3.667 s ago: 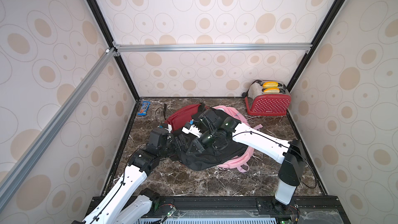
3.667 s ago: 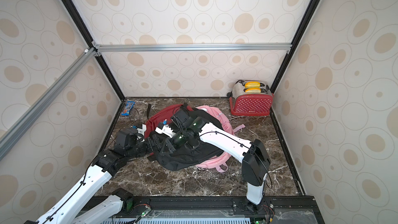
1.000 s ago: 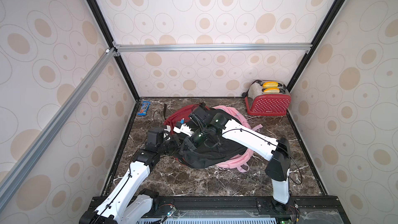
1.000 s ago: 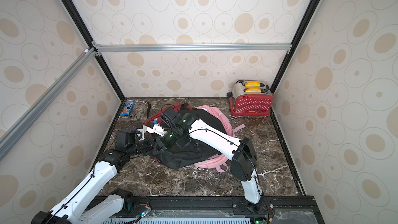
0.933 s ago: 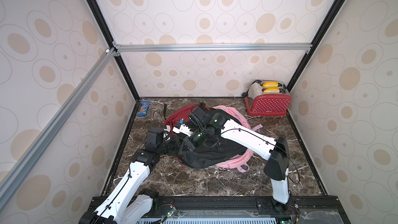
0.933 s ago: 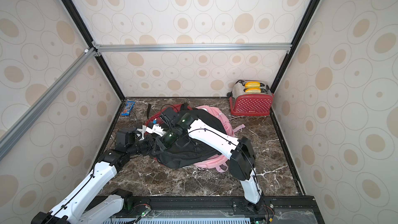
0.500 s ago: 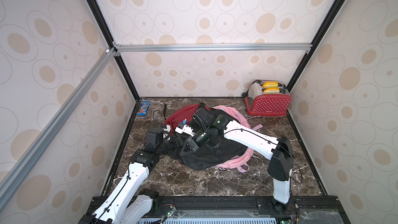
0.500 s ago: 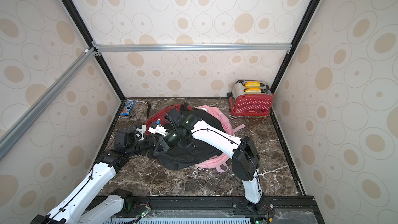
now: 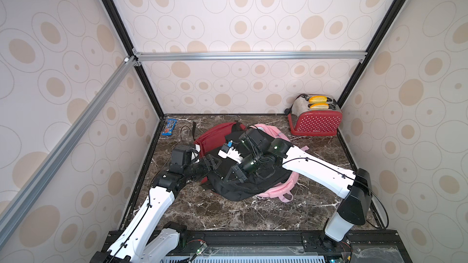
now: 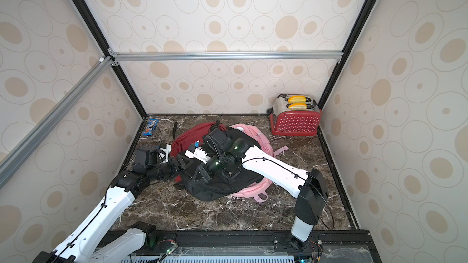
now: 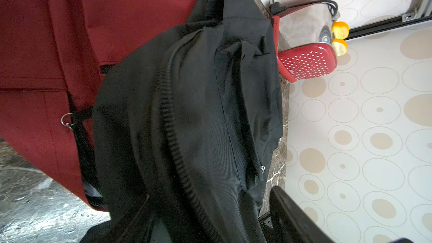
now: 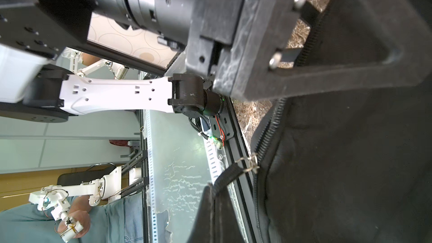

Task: Zip up the backpack
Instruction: Zip the zipper on the backpack.

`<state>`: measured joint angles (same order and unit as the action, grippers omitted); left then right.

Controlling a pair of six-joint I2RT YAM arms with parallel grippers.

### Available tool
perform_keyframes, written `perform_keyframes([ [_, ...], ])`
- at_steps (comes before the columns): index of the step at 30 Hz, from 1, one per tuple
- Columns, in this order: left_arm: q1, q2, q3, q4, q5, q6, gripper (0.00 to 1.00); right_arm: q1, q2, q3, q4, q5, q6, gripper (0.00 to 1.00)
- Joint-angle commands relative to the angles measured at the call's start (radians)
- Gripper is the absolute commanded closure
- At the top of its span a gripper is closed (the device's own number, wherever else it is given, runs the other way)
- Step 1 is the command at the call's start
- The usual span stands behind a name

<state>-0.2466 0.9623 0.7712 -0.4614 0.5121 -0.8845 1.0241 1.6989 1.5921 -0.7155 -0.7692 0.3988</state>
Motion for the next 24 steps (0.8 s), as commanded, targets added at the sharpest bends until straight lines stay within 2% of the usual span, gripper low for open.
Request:
perform_keyframes([
  [1,0.004,0.030,0.026,0.027,0.008,0.021,0.28,-0.001,-0.036,-0.008,-0.025,0.009,-0.026,1.00],
  [4,0.010,0.056,0.053,0.020,0.008,0.040,0.31,0.001,-0.039,-0.010,-0.035,0.016,-0.032,1.00],
  [8,0.017,0.073,0.065,0.030,0.024,0.047,0.45,0.001,-0.038,-0.015,-0.038,0.018,-0.035,1.00],
  [16,0.020,0.058,0.029,0.065,0.058,0.030,1.00,0.009,0.005,0.050,-0.061,0.024,-0.041,1.00],
  [24,0.018,0.024,0.008,0.086,0.073,0.014,1.00,0.034,0.118,0.198,-0.106,0.028,-0.057,1.00],
])
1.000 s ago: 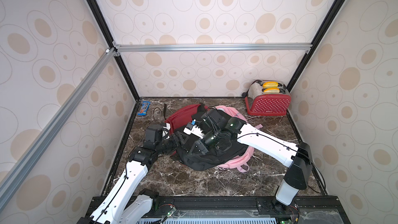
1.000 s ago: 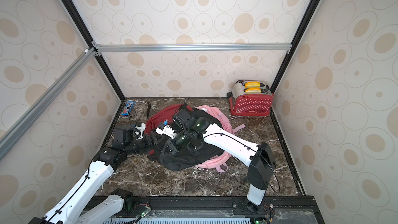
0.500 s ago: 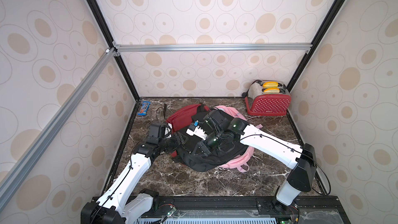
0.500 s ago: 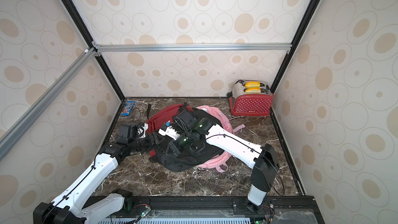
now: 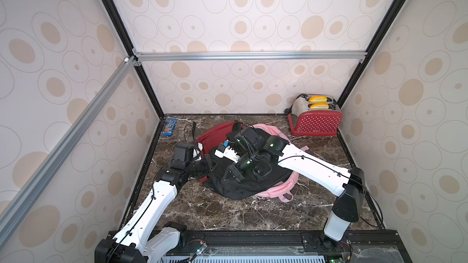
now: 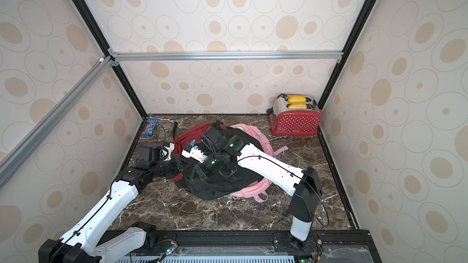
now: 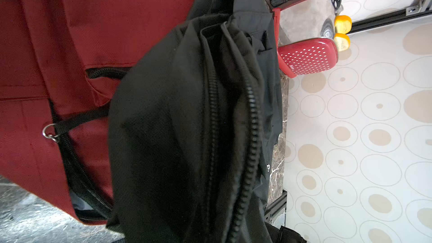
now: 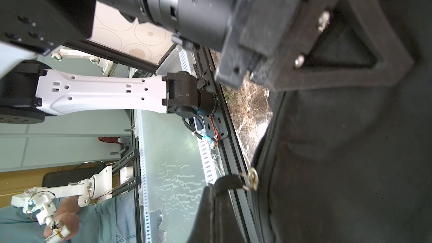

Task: Zip up the backpack
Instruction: Zip the zipper on the backpack.

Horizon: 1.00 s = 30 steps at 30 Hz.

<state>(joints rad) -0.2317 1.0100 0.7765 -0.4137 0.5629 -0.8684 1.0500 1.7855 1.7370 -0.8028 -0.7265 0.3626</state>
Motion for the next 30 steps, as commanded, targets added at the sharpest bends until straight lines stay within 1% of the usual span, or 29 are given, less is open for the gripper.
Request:
perform_keyframes([
  [1,0.003,-0.027,0.003,0.039,0.023,-0.005,1.00,0.008,0.045,0.074,-0.024,-0.018,-0.021,1.00],
  [7,0.001,-0.042,-0.014,0.056,0.030,-0.021,1.00,0.011,0.136,0.204,-0.062,-0.053,-0.034,1.00],
  [13,-0.006,-0.054,-0.027,0.062,0.025,-0.029,1.00,0.015,0.214,0.321,-0.079,-0.119,-0.039,1.00],
  [18,-0.015,-0.062,-0.023,0.066,0.022,-0.032,1.00,0.014,0.262,0.376,-0.065,-0.189,-0.030,1.00],
  [22,-0.041,-0.046,-0.013,0.071,0.011,-0.026,1.00,0.012,0.312,0.429,-0.054,-0.249,-0.021,1.00],
  [24,-0.059,-0.035,-0.013,0.079,-0.001,-0.030,1.00,0.011,0.324,0.438,-0.021,-0.286,0.002,1.00],
  [26,-0.074,-0.028,-0.020,0.096,-0.010,-0.041,1.00,0.010,0.324,0.438,-0.004,-0.281,0.011,1.00],
  [28,-0.076,-0.031,-0.013,0.085,-0.021,-0.039,1.00,0.007,0.314,0.428,-0.029,-0.266,-0.011,1.00],
  [30,-0.075,-0.037,0.014,0.036,-0.043,-0.021,1.00,0.006,0.275,0.368,-0.042,-0.232,-0.033,1.00],
])
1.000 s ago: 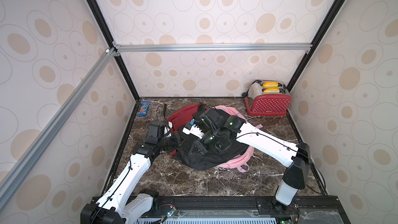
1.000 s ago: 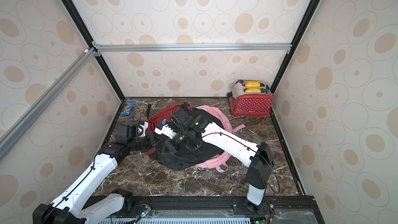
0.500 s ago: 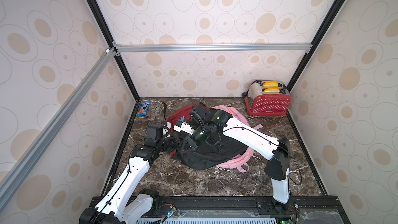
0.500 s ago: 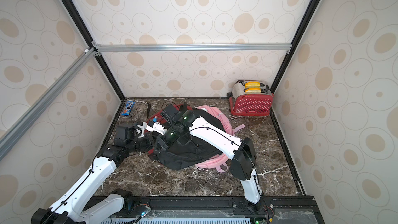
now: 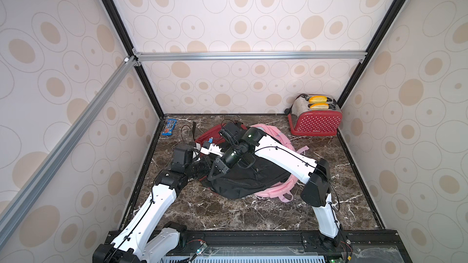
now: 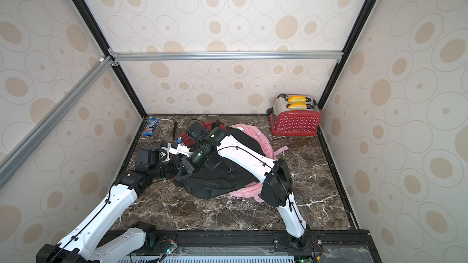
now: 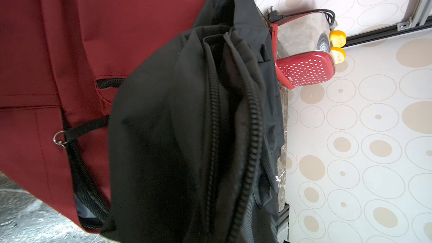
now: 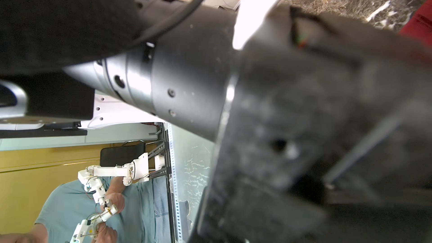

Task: Zip up the backpack
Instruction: Zip the zipper on the backpack.

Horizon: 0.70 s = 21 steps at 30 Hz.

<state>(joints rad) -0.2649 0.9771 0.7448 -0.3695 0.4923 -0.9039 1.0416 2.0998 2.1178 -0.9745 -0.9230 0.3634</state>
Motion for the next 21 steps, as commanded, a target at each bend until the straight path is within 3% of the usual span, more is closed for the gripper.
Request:
perform_keyframes([
  [1,-0.041,-0.008,0.064,-0.039,0.012,0.031,0.91,0.013,-0.068,-0.061,0.135,-0.017,-0.044,1.00],
  [2,-0.040,-0.008,0.080,-0.069,0.000,0.043,0.80,0.012,-0.100,-0.114,0.148,0.001,-0.048,1.00],
  [5,-0.010,-0.007,0.101,-0.106,0.003,0.061,0.60,0.010,-0.182,-0.248,0.166,0.050,-0.061,1.00],
  [8,0.046,-0.003,0.105,-0.139,0.022,0.084,0.49,0.008,-0.248,-0.356,0.187,0.084,-0.058,1.00],
  [16,0.162,0.031,0.102,-0.160,0.073,0.125,0.45,0.006,-0.323,-0.438,0.174,0.150,-0.063,1.00],
  [21,0.181,0.087,0.105,-0.101,0.105,0.113,0.45,0.006,-0.324,-0.443,0.160,0.161,-0.068,1.00],
])
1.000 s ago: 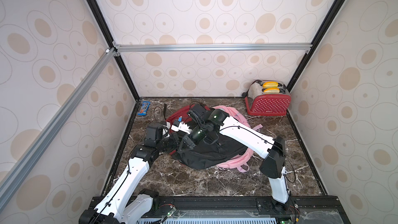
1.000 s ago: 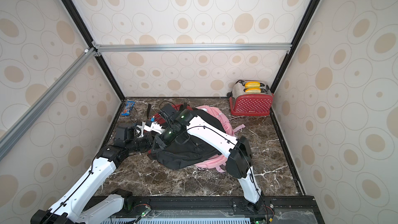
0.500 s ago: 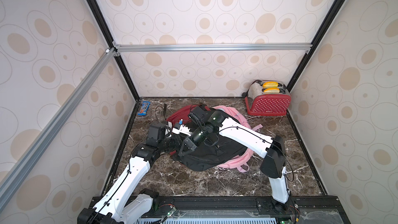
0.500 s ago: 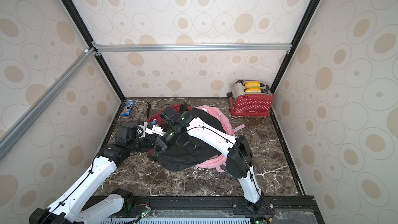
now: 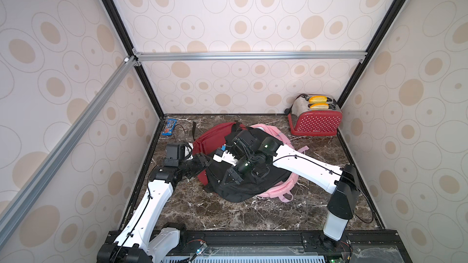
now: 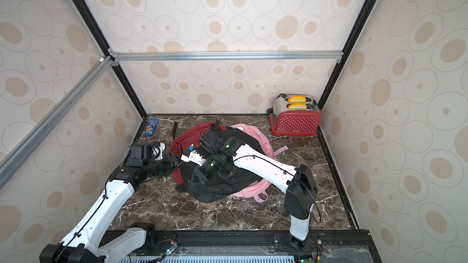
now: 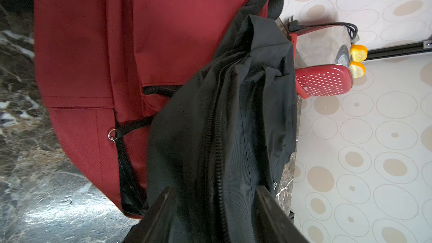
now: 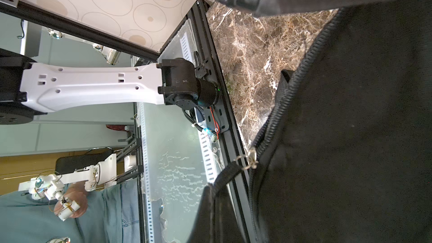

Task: Zip up the backpack
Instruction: Zip the zipper on the backpack.

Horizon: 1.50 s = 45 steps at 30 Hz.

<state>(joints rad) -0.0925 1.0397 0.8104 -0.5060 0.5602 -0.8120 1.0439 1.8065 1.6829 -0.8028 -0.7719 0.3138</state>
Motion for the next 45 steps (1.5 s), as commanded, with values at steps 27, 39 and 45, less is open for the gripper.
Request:
perform_keyframes([
  [27,0.008,0.017,-0.053,0.190,0.166,-0.032,1.00,0.030,0.319,0.470,-0.127,0.089,0.112,1.00],
  [39,0.010,-0.016,-0.053,0.152,0.150,-0.021,1.00,-0.005,0.391,0.583,-0.086,0.064,0.185,1.00],
  [45,0.011,-0.022,-0.064,0.158,0.160,-0.026,1.00,-0.048,0.265,0.331,0.249,-0.143,0.308,1.00],
])
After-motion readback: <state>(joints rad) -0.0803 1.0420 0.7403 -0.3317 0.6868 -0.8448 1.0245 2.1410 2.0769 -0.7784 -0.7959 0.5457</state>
